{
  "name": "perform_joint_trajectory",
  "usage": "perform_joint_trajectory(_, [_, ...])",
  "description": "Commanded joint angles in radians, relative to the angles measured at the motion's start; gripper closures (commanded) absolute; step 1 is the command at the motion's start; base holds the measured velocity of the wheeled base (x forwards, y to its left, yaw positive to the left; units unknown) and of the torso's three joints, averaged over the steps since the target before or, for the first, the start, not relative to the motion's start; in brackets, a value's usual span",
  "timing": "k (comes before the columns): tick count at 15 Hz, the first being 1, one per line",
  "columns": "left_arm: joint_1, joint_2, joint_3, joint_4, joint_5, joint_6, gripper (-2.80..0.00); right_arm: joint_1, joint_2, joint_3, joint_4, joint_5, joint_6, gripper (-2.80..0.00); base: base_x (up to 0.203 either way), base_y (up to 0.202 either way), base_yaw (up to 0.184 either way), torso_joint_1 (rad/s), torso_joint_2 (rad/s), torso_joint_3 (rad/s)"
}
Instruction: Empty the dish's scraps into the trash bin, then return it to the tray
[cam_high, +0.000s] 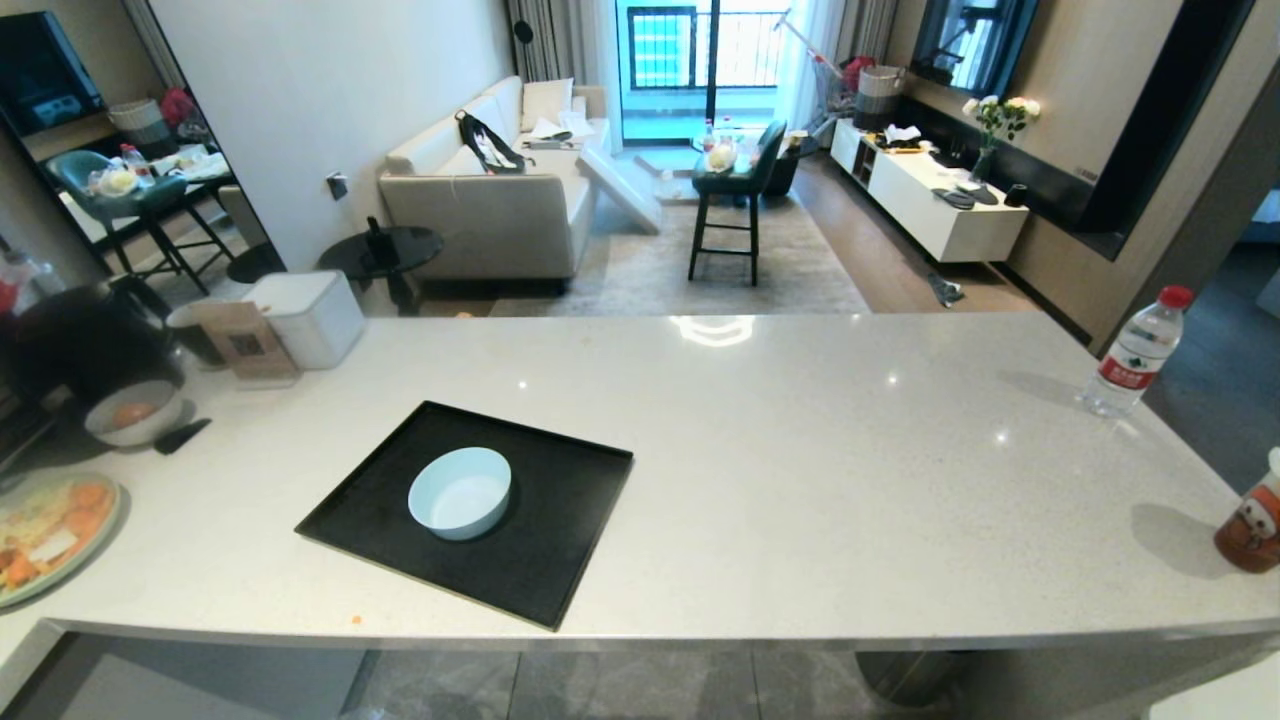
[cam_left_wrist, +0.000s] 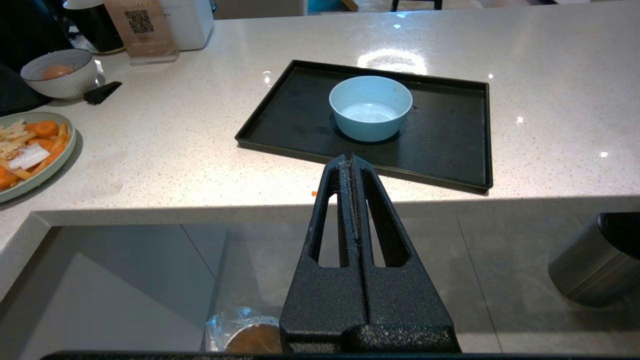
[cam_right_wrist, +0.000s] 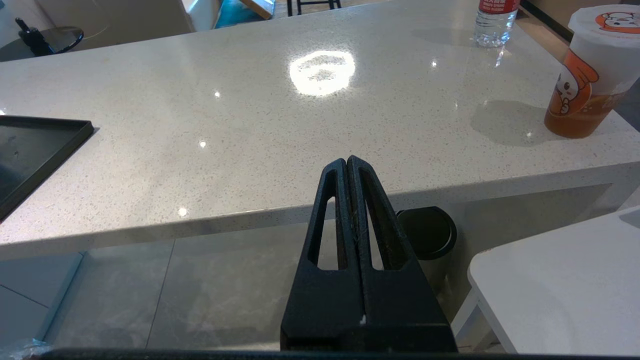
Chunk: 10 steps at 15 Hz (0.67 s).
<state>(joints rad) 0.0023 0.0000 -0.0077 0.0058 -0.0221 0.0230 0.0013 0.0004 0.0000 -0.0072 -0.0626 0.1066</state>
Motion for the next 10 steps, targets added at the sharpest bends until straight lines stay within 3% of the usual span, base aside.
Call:
perform_joint_trajectory(1, [-0.001,0.002,0.0,0.0,-0.001,0.0,0.0,0.0,0.0,0.0,0.0,0.0,0.001,0.0,0.0,0.0,0.0,0.0,0.0,0.0])
perform_joint_trajectory(10, [0.0,0.002,0.0,0.0,-0.001,0.0,0.0,0.0,0.0,0.0,0.0,0.0,0.001,0.0,0.0,0.0,0.0,0.0,0.0,0.0])
